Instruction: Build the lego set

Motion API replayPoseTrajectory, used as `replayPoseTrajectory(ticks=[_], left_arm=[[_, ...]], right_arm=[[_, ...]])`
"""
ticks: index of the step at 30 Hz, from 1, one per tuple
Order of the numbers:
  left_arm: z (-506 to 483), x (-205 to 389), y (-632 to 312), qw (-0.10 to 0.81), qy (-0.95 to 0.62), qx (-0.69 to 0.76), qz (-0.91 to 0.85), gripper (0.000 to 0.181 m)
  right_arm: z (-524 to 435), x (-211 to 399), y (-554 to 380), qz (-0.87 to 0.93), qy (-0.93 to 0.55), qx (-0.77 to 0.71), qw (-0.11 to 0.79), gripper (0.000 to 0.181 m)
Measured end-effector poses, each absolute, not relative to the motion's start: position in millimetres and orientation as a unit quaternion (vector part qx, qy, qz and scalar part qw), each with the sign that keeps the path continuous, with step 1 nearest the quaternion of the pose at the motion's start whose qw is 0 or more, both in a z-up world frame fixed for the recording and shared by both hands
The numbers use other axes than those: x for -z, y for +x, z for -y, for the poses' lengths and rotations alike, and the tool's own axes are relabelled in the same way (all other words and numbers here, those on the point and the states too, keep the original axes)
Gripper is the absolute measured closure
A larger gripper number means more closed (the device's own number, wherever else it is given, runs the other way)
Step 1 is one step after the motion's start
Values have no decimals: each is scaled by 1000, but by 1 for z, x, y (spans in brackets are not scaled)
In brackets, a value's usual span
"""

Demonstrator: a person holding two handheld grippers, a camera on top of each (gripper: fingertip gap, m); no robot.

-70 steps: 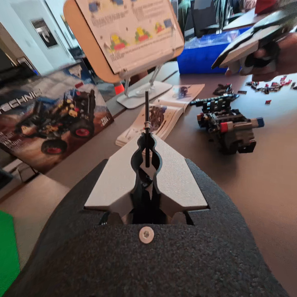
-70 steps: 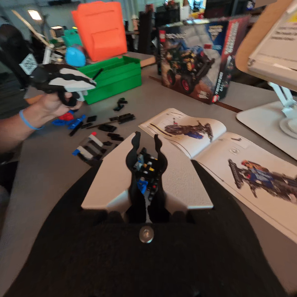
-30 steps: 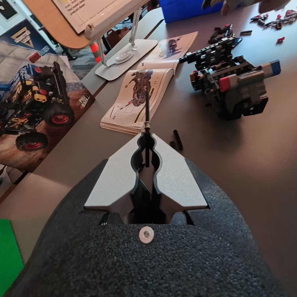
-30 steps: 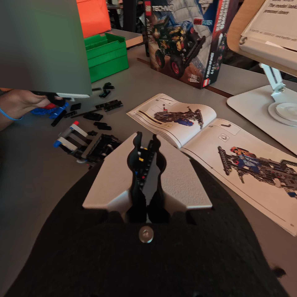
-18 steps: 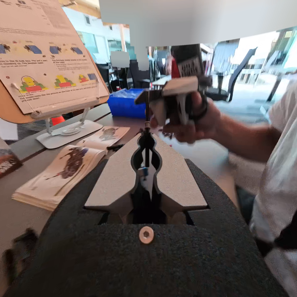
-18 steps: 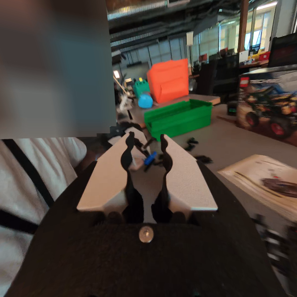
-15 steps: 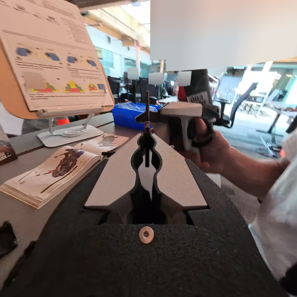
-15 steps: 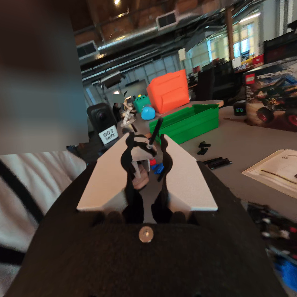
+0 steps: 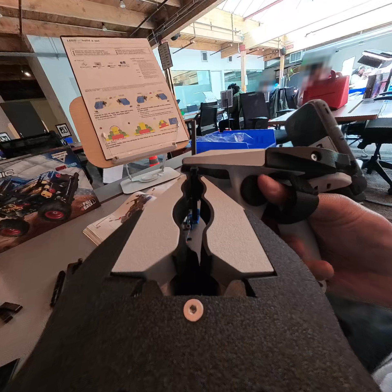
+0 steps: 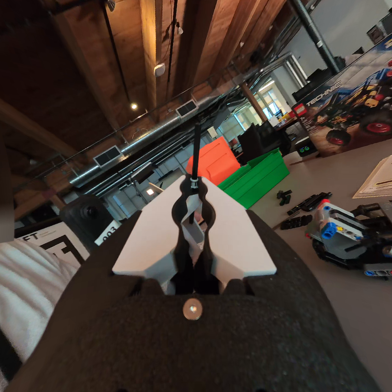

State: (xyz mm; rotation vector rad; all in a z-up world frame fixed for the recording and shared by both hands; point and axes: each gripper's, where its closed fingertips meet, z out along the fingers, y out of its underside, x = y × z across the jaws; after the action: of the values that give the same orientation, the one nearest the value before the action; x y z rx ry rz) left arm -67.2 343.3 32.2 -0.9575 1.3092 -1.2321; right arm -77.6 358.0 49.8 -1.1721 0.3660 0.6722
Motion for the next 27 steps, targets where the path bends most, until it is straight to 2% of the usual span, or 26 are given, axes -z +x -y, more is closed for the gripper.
replayPoseTrajectory(ticks=[9,12,27], left_arm=[[-339,-17,-61,506,-403,497,-578,180],[-339,-19,-61,505,-400,501,-578,180],[-340,-13,-59,484,-405,510,-585,179]], right_arm=[[-349,-44,-53,-223,-500,-336,766,176],[-349,-47,-51,-199,-526,-305,768,176],[-350,-46,-36,-213,-517,-333,759,176]])
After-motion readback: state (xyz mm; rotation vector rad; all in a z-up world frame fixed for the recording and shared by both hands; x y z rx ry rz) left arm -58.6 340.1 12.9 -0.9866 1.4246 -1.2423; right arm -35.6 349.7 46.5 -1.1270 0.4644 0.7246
